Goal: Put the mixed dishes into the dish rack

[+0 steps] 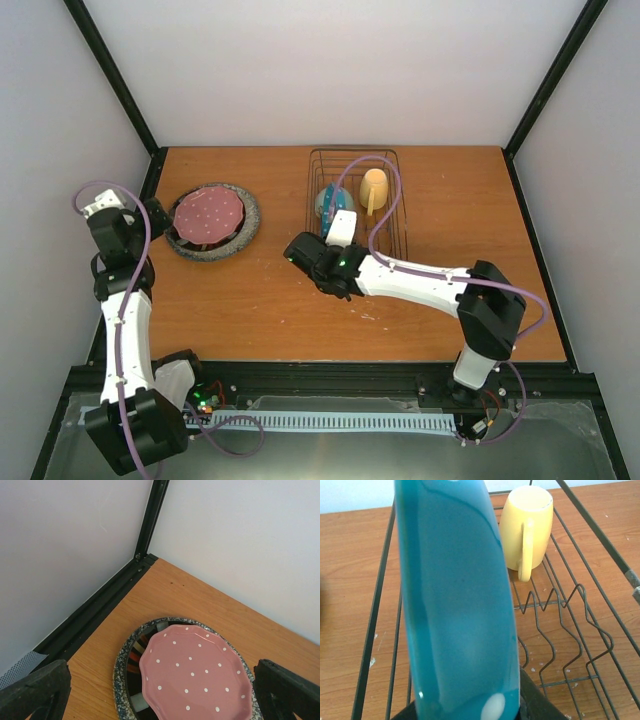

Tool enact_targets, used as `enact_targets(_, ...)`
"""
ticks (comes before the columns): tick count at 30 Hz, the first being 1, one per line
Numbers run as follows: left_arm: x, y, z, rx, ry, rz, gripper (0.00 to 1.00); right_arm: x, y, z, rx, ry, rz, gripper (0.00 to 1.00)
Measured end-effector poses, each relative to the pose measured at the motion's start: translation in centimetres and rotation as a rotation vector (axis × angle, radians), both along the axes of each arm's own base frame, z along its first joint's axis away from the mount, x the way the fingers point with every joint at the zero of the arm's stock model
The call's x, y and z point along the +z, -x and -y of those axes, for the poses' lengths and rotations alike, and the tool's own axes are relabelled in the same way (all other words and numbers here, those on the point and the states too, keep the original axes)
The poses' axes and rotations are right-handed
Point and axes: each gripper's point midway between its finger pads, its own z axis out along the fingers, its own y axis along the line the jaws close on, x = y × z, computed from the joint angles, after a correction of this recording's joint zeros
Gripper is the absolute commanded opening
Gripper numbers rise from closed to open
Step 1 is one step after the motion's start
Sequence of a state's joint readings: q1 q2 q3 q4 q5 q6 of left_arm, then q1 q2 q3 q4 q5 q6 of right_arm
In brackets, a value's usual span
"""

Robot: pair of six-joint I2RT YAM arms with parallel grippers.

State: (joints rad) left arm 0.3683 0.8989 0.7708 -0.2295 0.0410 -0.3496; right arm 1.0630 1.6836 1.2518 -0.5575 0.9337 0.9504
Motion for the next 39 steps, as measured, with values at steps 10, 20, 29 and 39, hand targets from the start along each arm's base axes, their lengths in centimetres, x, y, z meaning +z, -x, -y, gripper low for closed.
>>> enact_targets(10, -0.2, -0.4, 0.6, -0.036, 0.013, 0.005, 1.0, -2.4, 0.0, -0.6, -0.01, 0.04, -0.038, 0.03)
enact_targets(20, -0.2, -0.4, 0.6, -0.04, 0.014, 0.004, 1.0, -3.1, -0.5, -1.4, -0.008, 0.078, -0.055, 0.03)
enact_targets(29, -0.2, -0.4, 0.6, -0.039, 0.014, 0.004, 1.0, -3.3, -0.6, -1.7, -0.001, 0.102, -0.066, 0.14)
enact_targets(39, -0.3, -0.4, 0.6, -0.041, 0.015, 0.003, 1.0, -4.2, -0.5, -2.6, 0.037, 0.101, -0.1, 0.39)
